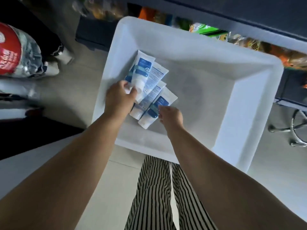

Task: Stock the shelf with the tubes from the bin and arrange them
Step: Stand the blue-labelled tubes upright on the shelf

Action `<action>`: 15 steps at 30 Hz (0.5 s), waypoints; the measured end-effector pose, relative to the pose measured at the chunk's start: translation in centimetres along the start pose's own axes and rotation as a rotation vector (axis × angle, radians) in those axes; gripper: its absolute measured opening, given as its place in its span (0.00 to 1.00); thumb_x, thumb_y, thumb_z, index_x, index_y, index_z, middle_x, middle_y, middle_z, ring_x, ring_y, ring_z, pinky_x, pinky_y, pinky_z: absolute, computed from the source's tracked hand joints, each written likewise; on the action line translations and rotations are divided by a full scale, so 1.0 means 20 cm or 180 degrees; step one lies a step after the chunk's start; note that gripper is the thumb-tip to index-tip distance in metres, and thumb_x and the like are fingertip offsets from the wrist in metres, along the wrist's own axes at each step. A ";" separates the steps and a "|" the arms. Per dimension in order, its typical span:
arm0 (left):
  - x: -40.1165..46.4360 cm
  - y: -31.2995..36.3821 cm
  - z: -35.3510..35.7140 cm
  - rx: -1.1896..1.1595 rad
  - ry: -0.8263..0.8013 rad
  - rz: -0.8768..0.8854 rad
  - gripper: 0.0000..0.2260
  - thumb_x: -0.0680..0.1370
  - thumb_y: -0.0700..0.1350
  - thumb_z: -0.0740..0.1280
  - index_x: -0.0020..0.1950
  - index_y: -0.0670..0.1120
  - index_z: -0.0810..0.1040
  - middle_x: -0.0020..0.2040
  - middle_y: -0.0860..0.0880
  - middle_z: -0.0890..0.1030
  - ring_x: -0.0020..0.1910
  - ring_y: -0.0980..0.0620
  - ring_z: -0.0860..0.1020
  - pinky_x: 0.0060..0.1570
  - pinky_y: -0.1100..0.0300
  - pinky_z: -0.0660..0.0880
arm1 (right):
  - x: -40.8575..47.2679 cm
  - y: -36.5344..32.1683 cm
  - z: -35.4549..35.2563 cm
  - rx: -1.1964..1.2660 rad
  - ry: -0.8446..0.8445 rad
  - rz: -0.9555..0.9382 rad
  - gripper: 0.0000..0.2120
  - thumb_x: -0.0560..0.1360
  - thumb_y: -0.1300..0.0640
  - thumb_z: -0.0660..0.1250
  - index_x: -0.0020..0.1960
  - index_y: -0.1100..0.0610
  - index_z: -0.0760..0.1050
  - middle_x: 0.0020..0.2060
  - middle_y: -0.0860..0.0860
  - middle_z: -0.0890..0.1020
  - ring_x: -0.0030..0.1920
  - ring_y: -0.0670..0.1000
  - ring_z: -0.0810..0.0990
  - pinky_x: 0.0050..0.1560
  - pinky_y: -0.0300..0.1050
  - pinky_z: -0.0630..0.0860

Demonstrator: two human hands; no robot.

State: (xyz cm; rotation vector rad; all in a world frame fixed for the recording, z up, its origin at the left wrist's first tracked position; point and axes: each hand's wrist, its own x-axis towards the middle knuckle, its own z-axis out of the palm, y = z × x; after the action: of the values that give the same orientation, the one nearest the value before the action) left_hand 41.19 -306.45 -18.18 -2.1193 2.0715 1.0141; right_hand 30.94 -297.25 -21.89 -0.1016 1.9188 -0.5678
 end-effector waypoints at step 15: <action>0.19 0.06 0.04 -0.0247 -0.0684 -0.0167 0.18 0.75 0.53 0.65 0.55 0.40 0.79 0.50 0.41 0.82 0.48 0.42 0.81 0.50 0.54 0.77 | 0.16 -0.26 0.11 0.2133 -0.0462 0.0827 0.16 0.75 0.55 0.67 0.57 0.67 0.75 0.51 0.59 0.82 0.38 0.51 0.78 0.46 0.42 0.77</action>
State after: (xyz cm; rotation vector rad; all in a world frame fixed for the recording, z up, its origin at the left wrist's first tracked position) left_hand 39.42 -309.72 -19.91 -1.9844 1.8975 1.2717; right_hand 30.58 -303.72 -23.03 0.5141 1.4860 -0.9618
